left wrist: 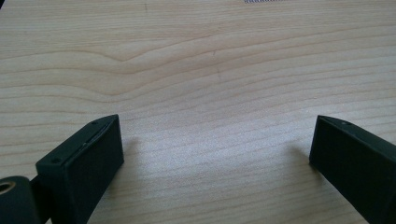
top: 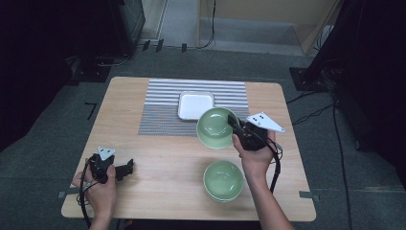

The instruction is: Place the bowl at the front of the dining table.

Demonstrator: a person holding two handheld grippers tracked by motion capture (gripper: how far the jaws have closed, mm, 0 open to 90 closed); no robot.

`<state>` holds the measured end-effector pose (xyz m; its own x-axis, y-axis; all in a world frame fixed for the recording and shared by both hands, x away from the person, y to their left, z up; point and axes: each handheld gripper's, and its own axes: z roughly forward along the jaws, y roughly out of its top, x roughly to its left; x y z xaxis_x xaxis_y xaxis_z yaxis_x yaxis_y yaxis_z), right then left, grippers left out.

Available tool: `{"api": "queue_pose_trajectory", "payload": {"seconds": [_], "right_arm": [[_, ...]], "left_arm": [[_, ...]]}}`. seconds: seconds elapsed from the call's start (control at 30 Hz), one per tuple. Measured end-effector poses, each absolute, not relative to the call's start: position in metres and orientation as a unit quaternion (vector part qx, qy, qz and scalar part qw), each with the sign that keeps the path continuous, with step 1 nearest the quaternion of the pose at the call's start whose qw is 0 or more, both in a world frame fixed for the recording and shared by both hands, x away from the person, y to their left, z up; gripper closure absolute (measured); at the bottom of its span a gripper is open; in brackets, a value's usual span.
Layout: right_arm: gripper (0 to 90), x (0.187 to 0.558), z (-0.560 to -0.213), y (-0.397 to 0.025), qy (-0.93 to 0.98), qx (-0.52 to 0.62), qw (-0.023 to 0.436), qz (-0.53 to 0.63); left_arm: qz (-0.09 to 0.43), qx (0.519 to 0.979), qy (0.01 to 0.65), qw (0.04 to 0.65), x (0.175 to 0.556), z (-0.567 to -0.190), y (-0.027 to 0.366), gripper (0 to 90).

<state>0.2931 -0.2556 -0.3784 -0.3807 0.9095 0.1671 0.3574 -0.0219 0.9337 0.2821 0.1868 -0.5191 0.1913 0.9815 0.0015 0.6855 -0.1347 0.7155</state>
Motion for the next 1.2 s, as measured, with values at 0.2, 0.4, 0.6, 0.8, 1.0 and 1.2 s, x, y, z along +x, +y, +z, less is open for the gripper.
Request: {"api": "queue_pose_trajectory", "payload": {"seconds": [0.2,0.4,0.6,0.8,1.0,1.2], "right_arm": [[84.6,0.303,-0.375,-0.255,0.647,0.496,0.253,0.521],[84.8,0.315,-0.375,-0.250,0.648,0.496,0.244,0.524],[84.7,0.324,-0.377,-0.243,0.651,0.498,0.244,0.518],[84.7,0.338,-0.380,-0.239,0.656,0.507,0.237,0.506],[84.8,0.354,-0.382,-0.236,0.661,0.516,0.231,0.494],[84.8,0.367,-0.384,-0.234,0.659,0.526,0.226,0.487]], "left_arm": [[0.247,0.711,0.586,0.299,0.282,-0.519,0.187,2.5],[0.248,0.710,0.587,0.299,0.282,-0.519,0.187,2.5],[0.248,0.710,0.587,0.299,0.282,-0.519,0.187,2.5],[0.248,0.710,0.587,0.299,0.282,-0.519,0.187,2.5],[0.248,0.710,0.587,0.299,0.282,-0.519,0.187,2.5],[0.248,0.711,0.587,0.299,0.282,-0.519,0.187,2.5]]}}
